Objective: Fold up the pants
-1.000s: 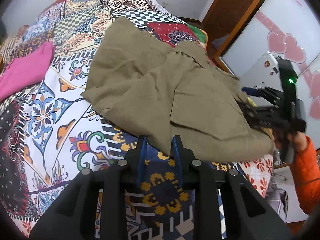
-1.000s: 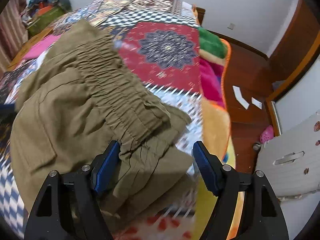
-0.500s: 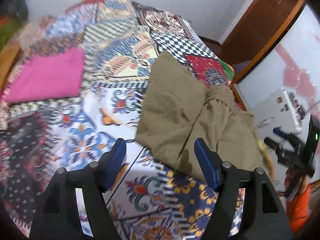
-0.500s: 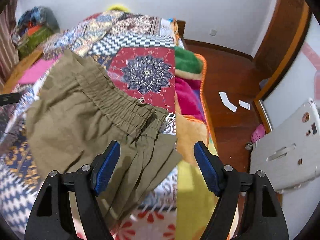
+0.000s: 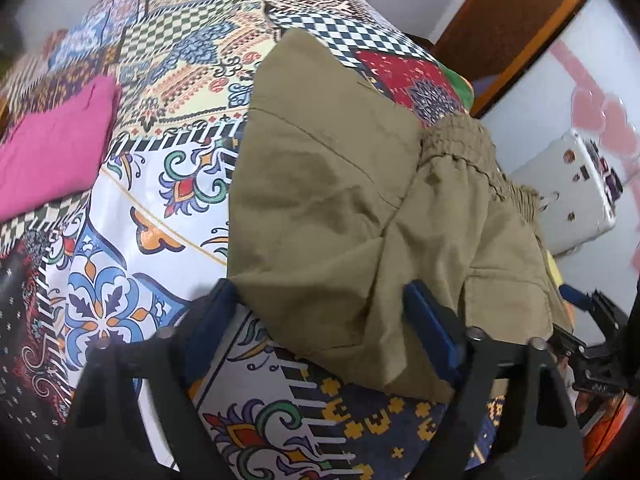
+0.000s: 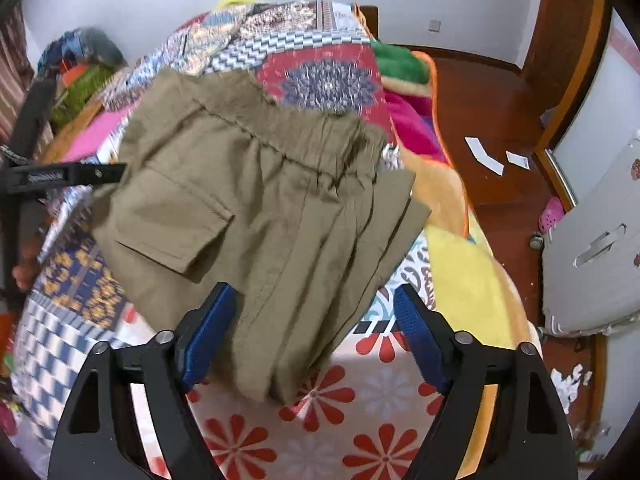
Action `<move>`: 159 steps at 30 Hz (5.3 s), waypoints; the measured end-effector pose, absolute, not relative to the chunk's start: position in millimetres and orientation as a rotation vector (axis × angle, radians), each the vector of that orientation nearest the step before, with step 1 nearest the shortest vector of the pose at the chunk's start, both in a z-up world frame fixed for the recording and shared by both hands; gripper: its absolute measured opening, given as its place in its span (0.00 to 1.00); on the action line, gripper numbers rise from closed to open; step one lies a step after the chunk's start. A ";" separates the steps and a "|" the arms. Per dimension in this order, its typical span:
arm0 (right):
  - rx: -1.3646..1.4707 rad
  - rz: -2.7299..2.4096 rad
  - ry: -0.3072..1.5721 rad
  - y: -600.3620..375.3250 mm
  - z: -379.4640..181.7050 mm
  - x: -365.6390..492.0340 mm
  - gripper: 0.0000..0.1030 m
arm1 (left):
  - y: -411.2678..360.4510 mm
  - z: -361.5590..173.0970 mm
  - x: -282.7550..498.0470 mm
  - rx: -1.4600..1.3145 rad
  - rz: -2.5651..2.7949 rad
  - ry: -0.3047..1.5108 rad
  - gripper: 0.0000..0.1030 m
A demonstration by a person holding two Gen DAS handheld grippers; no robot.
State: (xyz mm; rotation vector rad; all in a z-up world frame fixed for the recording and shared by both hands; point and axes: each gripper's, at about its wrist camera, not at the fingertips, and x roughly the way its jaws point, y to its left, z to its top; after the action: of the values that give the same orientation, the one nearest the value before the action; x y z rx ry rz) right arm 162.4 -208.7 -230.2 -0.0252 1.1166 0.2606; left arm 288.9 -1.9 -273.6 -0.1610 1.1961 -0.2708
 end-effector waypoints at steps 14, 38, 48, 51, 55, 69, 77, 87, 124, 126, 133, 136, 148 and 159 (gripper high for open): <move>0.002 0.249 1.118 -221.3 -241.4 179.2 0.86 | 10.2 -242.9 220.1 -0.163 -0.256 1.131 0.20; -0.141 0.413 0.968 -128.5 -171.7 167.4 0.81 | 105.0 -205.4 152.8 -0.269 -0.010 1.012 0.65; -0.187 0.438 1.055 -112.5 -214.2 165.7 0.81 | 132.9 -267.6 149.7 -0.155 0.135 1.149 0.82; -0.121 0.433 1.081 -127.6 -215.8 170.1 0.81 | 159.2 -272.4 139.4 -0.153 0.216 1.181 0.77; -0.146 0.394 1.066 -132.0 -210.7 171.5 0.80 | 166.0 -256.7 145.3 -0.202 0.213 1.143 0.75; 0.000 0.402 1.035 -163.7 -185.1 165.7 0.81 | 85.9 -219.3 153.1 -0.388 -0.013 1.080 0.94; 0.024 0.419 1.117 -159.7 -221.4 153.5 0.82 | 55.4 -251.2 134.6 -0.454 -0.001 1.157 0.95; 0.110 0.434 1.151 -166.7 -237.7 157.2 0.89 | 50.9 -260.8 159.8 -0.500 0.012 1.139 1.00; 0.082 0.488 1.082 -144.1 -224.7 173.8 0.25 | 39.4 -251.2 217.4 -0.409 -0.063 1.048 0.24; 0.092 0.486 1.076 -146.2 -222.6 173.1 0.23 | 40.5 -248.8 217.0 -0.407 -0.063 1.044 0.22; 0.100 0.496 1.034 -148.0 -203.6 169.0 0.21 | 38.1 -229.1 206.7 -0.356 -0.073 0.994 0.18; 0.094 0.504 1.015 -144.5 -195.4 166.9 0.20 | 41.5 -224.1 203.2 -0.370 -0.078 0.986 0.16; 0.070 0.545 0.915 -123.8 -154.3 158.0 0.19 | 55.9 -181.2 185.0 -0.335 -0.063 0.883 0.13; 0.025 0.576 0.797 -92.7 -116.5 169.2 0.19 | 84.3 -141.7 192.0 -0.316 -0.038 0.776 0.13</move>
State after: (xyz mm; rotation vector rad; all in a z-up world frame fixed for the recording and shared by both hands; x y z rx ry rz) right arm 169.2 -92.7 -116.5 0.0251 0.7965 0.5758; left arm 192.0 84.3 -141.7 -0.3163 0.7765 -0.0376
